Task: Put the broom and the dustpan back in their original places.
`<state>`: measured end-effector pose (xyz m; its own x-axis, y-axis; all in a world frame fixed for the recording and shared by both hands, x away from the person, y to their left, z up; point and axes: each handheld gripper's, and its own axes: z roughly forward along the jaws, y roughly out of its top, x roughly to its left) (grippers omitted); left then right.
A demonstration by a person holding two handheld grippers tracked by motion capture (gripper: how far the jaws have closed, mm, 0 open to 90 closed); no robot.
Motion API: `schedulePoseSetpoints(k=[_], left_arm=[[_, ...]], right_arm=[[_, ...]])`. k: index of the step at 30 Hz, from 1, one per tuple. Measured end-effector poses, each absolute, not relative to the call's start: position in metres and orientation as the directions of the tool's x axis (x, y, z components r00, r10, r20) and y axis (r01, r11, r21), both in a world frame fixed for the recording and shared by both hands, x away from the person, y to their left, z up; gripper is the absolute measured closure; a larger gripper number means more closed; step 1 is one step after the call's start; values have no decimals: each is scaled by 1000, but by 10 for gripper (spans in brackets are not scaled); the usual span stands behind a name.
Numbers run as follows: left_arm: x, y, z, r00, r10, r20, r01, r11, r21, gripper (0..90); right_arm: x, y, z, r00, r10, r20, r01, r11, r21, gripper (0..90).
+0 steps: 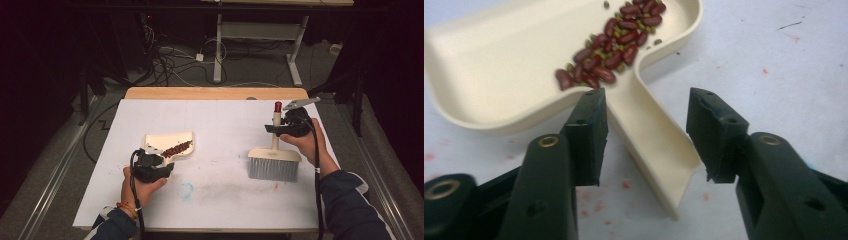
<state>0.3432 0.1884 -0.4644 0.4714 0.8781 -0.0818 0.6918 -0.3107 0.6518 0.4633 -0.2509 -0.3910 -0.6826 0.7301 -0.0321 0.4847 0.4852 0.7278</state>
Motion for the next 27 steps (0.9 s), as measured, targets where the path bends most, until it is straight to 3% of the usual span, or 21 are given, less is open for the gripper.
schedulePoseSetpoints(k=[5, 11, 18, 27], left_arm=[[328, 198, -457, 563, 826, -7, 538, -360, 762, 364], [308, 204, -462, 612, 780, 132, 415, -458, 786, 246], [292, 215, -462, 606, 778, 164, 372, -460, 806, 218], [280, 219, -464, 605, 782, 153, 380, -453, 807, 209]], right_arm=[[477, -246, -406, -639, 768, -42, 527, 477, 703, 524], [493, -242, -427, -595, 804, -18, 587, 450, 673, 519], [500, -237, -439, -547, 834, -78, 611, 461, 643, 494], [500, -233, -436, -553, 829, -83, 543, 434, 719, 450]])
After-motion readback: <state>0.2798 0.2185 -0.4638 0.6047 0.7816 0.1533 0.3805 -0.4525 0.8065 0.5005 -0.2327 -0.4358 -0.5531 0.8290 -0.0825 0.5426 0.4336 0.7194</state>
